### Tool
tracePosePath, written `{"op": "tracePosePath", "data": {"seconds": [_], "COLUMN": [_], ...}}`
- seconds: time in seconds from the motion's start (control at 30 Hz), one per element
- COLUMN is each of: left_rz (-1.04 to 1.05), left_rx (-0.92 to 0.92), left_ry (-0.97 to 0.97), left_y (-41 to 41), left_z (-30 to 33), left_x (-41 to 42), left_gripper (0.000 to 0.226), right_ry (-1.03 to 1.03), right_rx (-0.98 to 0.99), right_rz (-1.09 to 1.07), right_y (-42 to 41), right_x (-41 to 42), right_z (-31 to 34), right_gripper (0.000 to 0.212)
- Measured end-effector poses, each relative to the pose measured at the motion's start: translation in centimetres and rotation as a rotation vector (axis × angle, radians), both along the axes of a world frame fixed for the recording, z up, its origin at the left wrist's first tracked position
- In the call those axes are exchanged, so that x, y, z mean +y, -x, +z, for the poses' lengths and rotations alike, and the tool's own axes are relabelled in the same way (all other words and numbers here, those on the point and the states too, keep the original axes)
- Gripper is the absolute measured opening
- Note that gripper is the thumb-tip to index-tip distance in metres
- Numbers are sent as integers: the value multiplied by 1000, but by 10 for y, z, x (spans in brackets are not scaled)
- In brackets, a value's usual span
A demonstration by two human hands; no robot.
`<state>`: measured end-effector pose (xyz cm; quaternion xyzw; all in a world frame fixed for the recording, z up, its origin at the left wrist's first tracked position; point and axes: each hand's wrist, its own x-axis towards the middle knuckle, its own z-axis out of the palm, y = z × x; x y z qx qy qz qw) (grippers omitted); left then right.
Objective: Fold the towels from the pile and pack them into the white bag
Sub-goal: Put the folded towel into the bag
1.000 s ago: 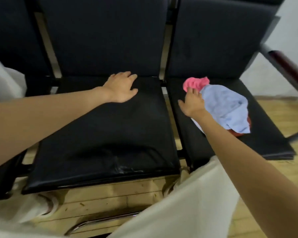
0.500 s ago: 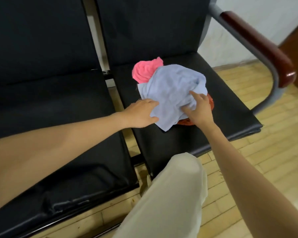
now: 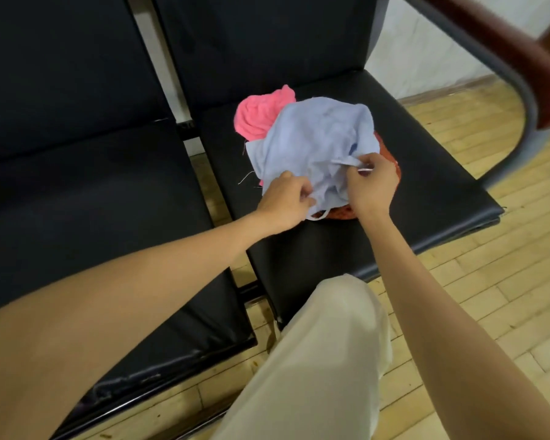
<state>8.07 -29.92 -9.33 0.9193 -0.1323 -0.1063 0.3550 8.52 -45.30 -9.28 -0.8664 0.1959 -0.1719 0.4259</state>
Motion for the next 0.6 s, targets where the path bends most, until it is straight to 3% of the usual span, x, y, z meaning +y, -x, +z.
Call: {"op": "tracePosePath", "data": {"seconds": [0.13, 0.3, 0.6], "left_rz": [114, 396, 586], "left_rx": [-11, -40, -311], "left_ry": [313, 628, 652], "left_y": [5, 18, 59], "left_z": [38, 89, 153], "left_x": [36, 82, 192], "left_gripper": [3, 10, 7], "right_ry": [-60, -126, 20], "right_rx": [-109, -221, -332], "right_rz": [10, 79, 418], "right_y": [14, 25, 53], "right_x": [23, 79, 172], "right_z": [26, 61, 112], "right_gripper": [22, 33, 28]}}
